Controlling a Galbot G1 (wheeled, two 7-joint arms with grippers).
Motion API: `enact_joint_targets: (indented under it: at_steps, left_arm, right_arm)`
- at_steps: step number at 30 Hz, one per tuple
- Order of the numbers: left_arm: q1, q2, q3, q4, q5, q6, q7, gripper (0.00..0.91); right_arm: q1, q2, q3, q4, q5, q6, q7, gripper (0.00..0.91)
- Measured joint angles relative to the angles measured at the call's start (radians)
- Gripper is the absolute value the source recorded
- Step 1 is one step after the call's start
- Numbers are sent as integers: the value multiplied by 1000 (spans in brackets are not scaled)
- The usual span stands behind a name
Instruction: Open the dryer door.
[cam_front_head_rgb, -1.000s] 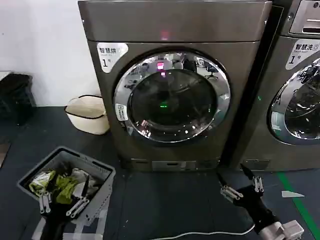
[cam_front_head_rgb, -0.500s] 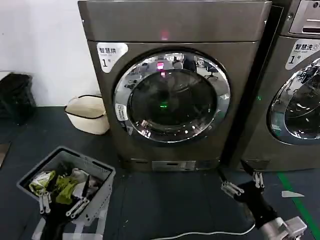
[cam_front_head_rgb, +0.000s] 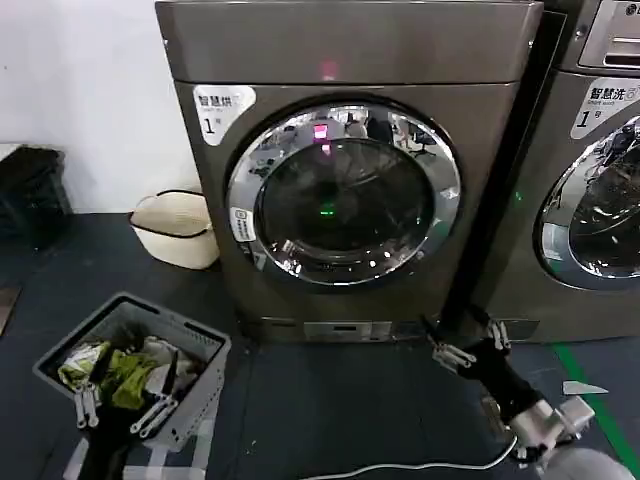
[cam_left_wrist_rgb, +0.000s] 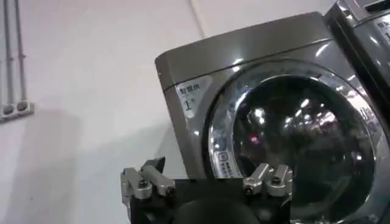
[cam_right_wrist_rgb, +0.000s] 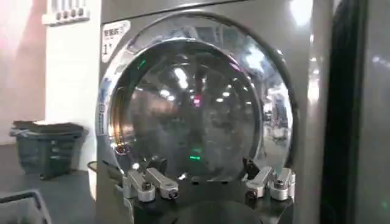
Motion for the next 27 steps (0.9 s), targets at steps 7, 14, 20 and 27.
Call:
enact_joint_targets:
  at_steps: [7,14,20,27]
  left_arm:
    - [5,-4,-1,-4,2,-2,3,907]
    - [6,-10,1,-4,10,-6,6,907]
    - [6,-18,4,-4,21,-10,8,907]
    - [8,-23,5,-4,28,-14,9,907]
  right_arm:
    - [110,-37,-100,-66,29,7,-17,907]
    - [233,-64,-197,-137,53,12,-32,907]
    - [337,-74,-280,-204,64,18,-40,907]
    - [430,-73,-353,-269,73,24,-45,907]
